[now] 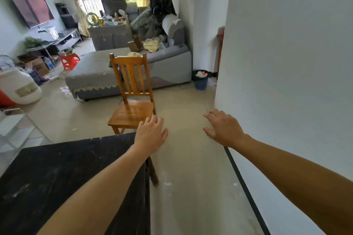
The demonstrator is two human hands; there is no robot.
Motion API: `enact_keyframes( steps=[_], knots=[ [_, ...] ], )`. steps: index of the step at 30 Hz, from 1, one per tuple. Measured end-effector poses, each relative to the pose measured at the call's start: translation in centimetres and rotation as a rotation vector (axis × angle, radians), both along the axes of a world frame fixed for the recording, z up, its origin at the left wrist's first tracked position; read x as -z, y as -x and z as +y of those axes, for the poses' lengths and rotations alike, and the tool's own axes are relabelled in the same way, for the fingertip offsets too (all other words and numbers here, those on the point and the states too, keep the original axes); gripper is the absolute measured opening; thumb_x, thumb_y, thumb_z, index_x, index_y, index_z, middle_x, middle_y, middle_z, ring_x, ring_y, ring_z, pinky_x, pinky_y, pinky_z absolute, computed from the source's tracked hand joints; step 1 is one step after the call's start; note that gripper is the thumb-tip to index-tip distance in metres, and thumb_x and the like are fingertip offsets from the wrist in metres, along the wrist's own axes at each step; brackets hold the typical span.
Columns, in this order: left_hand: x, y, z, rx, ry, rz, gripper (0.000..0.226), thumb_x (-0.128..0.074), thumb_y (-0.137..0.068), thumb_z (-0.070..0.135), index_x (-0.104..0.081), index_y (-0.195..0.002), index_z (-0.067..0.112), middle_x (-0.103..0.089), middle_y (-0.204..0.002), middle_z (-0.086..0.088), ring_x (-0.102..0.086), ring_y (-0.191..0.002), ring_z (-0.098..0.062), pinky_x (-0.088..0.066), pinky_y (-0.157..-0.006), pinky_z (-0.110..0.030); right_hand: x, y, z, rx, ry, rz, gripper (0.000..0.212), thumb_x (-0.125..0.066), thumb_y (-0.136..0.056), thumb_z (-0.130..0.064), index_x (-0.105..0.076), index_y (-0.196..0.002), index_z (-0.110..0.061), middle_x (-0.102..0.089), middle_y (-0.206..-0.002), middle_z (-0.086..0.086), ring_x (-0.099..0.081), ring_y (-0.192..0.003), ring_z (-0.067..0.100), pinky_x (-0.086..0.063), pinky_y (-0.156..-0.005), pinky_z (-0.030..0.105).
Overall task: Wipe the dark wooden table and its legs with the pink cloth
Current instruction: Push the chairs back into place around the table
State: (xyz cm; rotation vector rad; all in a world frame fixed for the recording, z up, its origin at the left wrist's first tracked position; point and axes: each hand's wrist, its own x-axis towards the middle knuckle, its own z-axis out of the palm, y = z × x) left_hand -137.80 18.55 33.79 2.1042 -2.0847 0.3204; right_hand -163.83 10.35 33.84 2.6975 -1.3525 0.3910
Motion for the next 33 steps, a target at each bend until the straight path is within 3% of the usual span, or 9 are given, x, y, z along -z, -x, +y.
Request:
enact_keyframes(
  steps=[9, 19, 29, 33],
  knots=[
    [0.2, -2.1, -19.2, 0.024, -0.043, 0.032, 0.035, -0.039, -0.098, 0.046, -0.054, -0.117, 0.021, -0.056, -0.118, 0.0, -0.055, -0.104, -0.017, -0.048, -0.089, -0.033, 0.8, -2.6, -19.8, -0.004, -0.087, -0.01, 0.051, -0.056, -0.092, -0.046, -0.055, -0.134, -0.018, -0.057, -0.131, 0.007, -0.059, -0.111, 0.025, -0.05, -0.086, 0.037],
    [1.7, -7.4, -44.0, -0.185, -0.042, 0.065, 0.034, -0.043, -0.097, 0.045, -0.057, -0.118, 0.022, -0.058, -0.119, 0.001, -0.057, -0.109, -0.016, -0.05, -0.089, -0.031, 2.2, -8.5, -47.6, -0.122, -0.135, 0.009, 0.053, -0.052, -0.094, -0.048, -0.05, -0.138, -0.019, -0.054, -0.135, 0.006, -0.056, -0.116, 0.024, -0.051, -0.091, 0.038],
    [3.7, -20.0, -60.4, -0.475, -0.007, 0.178, 0.036, -0.046, -0.097, 0.048, -0.057, -0.118, 0.022, -0.059, -0.121, 0.001, -0.057, -0.109, -0.018, -0.053, -0.09, -0.035, 3.7, -23.7, -67.8, -0.353, -0.145, 0.028, 0.051, -0.058, -0.092, -0.044, -0.056, -0.133, -0.014, -0.058, -0.128, 0.008, -0.06, -0.112, 0.028, -0.05, -0.087, 0.039],
    [4.8, -26.2, -68.4, -0.535, -0.008, 0.195, 0.044, -0.045, -0.096, 0.05, -0.055, -0.127, 0.021, -0.058, -0.127, -0.001, -0.059, -0.113, -0.02, -0.053, -0.091, -0.037, 4.1, -29.7, -76.0, -0.382, -0.159, 0.057, 0.053, -0.053, -0.094, -0.045, -0.05, -0.139, -0.017, -0.052, -0.136, 0.007, -0.054, -0.121, 0.027, -0.046, -0.094, 0.038]
  ],
)
